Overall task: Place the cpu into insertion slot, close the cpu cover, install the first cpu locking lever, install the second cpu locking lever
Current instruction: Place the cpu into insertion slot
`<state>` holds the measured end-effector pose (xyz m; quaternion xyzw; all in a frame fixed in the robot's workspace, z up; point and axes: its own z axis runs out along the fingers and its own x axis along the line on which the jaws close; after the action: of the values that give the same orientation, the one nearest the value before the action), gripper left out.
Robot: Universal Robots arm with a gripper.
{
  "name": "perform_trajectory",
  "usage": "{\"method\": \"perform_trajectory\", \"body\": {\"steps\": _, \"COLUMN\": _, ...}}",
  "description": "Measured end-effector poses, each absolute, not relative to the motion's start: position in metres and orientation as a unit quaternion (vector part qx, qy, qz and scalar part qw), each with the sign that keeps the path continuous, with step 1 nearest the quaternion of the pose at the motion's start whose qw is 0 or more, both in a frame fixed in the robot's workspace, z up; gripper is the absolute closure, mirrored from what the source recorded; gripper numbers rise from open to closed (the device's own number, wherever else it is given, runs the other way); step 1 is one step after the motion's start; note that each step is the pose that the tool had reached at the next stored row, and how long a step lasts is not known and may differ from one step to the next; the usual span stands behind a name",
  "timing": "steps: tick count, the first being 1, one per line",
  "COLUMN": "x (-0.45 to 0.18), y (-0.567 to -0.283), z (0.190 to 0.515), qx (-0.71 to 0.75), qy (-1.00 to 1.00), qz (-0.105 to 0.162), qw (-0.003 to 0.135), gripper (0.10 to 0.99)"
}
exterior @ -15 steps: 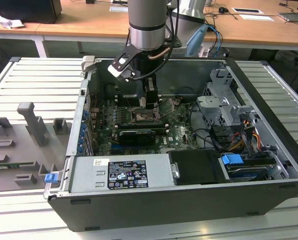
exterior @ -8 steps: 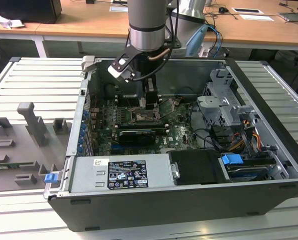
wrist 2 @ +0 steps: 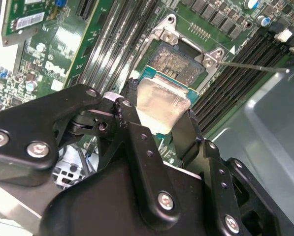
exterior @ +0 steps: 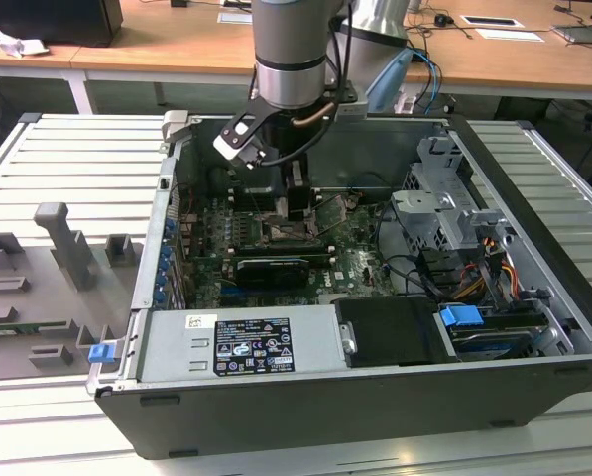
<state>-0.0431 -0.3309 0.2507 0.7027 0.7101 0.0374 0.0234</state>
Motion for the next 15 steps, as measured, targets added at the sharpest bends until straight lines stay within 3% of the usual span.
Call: {"method": "perform_trajectory", "body": {"steps": 15, "x": -0.048, "y": -0.322, "z": 0.217, "qx": 0.708, "qy": 0.705, "qz": 0.037, "qw": 0.023, "gripper": 0.561}}
